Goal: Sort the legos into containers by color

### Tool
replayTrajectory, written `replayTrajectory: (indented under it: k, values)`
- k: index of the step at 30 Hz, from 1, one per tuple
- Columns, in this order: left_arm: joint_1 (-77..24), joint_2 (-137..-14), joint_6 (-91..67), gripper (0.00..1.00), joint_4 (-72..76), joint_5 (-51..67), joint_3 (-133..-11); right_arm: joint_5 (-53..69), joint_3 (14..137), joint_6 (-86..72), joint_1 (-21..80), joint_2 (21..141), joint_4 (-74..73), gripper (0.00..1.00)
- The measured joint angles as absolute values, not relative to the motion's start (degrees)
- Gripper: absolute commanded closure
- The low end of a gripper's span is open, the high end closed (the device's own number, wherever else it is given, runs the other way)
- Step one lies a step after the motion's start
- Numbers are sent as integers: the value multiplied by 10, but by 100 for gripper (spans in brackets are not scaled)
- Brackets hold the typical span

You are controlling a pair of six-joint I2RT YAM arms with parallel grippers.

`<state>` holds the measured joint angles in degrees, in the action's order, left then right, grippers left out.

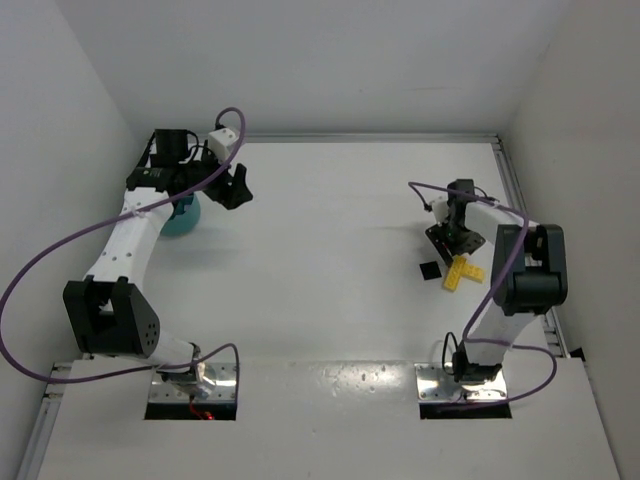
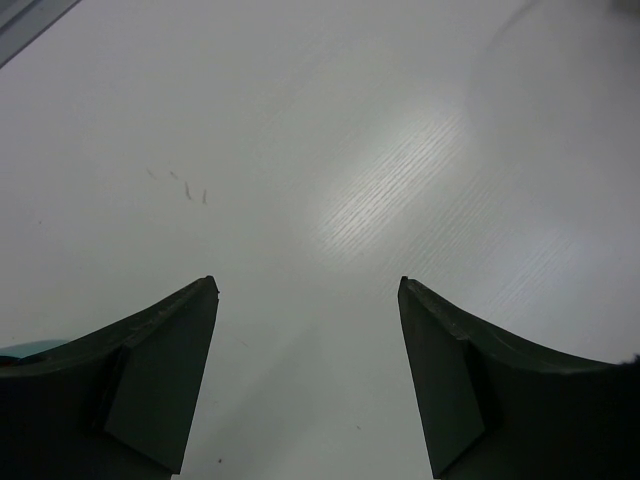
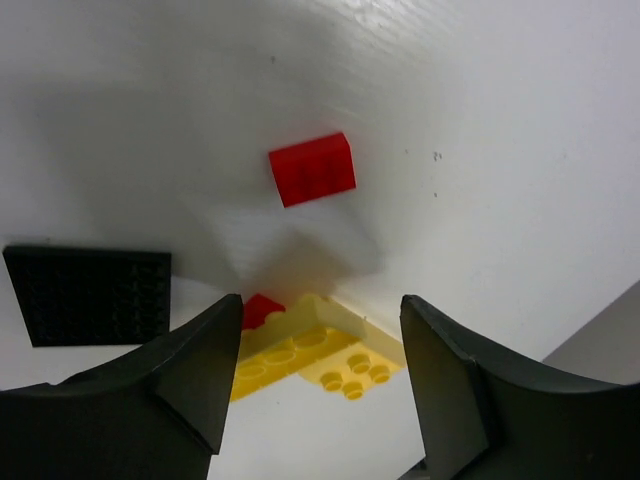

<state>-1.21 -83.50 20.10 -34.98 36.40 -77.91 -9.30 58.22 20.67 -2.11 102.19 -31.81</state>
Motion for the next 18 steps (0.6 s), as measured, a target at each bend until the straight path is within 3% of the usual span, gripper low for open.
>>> replayTrajectory:
  k: [8,11,13,18]
  values:
    - [-12,-835,203,21,-350,364,-779,-101,577,217,-33,964,-333,33]
    - [-12,-835,203,21,-350,364,-779,-91,580,220,-33,966,-337,38]
    - [-12,-835,203,21,-350,364,-779,-74,598,221,-33,981,-355,43]
    - [-12,-835,204,21,-350,362,-779,-29,653,219,-38,1048,-361,45]
